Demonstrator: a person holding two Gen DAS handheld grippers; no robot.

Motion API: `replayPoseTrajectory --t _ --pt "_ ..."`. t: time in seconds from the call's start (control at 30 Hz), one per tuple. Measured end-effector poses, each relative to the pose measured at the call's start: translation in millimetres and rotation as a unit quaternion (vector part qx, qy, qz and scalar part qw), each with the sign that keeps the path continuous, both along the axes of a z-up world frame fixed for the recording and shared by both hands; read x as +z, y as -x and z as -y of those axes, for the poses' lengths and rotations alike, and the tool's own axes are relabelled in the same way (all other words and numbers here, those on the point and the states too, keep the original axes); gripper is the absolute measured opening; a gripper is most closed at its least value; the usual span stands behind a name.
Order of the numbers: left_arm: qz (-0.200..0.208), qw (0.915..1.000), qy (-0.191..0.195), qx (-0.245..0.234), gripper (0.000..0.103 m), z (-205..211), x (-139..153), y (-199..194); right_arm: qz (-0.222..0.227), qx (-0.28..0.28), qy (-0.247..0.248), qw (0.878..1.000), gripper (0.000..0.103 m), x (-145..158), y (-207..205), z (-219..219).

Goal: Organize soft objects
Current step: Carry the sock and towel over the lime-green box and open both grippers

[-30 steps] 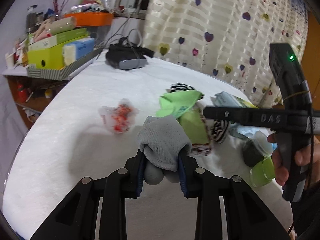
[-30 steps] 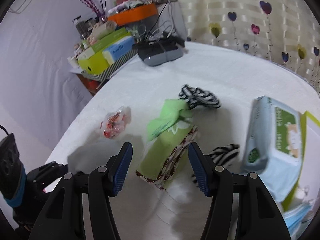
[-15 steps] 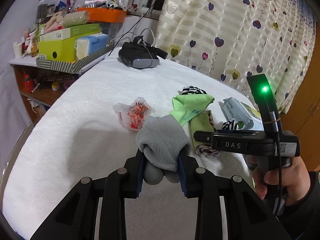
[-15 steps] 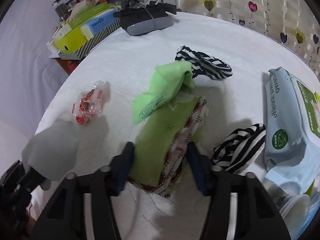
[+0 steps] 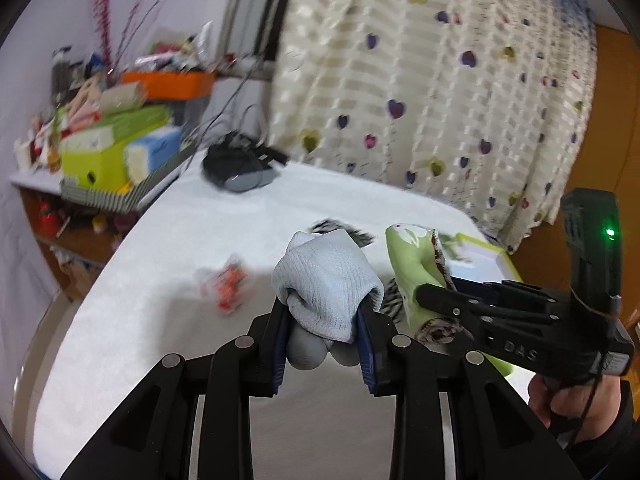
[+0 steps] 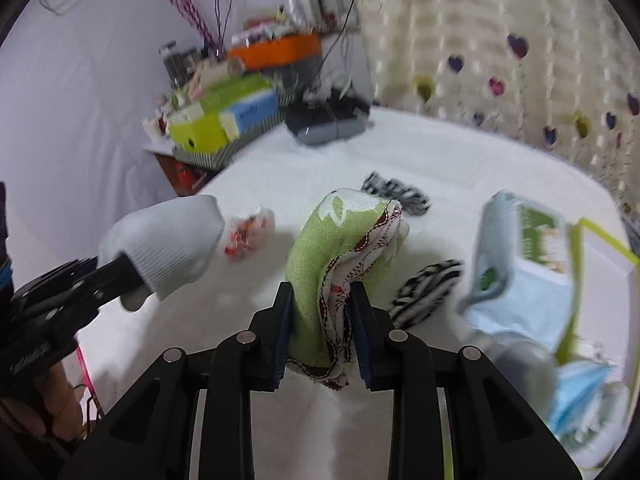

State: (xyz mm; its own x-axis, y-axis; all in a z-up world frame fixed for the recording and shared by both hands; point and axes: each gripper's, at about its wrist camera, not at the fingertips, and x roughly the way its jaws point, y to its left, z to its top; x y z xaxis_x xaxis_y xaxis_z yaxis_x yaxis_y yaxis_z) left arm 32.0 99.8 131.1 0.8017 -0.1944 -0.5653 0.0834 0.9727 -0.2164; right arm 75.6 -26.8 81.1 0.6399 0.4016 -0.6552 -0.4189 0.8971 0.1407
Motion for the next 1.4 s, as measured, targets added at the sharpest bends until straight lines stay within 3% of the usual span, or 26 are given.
replayPoseTrajectory --t 0.3,0.8,1.13,1.4 --pt "0.027 0.9957 -0.015 -0.088 0.028 85 29 -13 0.059 -0.061 -0.010 0.996 0.029 31 33 69" --pt "0.023 0.9720 -0.054 -0.228 0.028 224 33 -65 0.052 -0.187 -0.037 0.980 0.029 24 36 195" --pt "-0.019 0.9626 -0.053 -0.265 0.028 288 10 -113 0.035 -0.235 -0.008 0.971 0.029 10 21 239" --pt "-0.083 0.9547 -0.070 -0.277 0.028 317 -25 -147 -0.008 -0.243 -0.011 0.970 0.029 -18 -6 264"
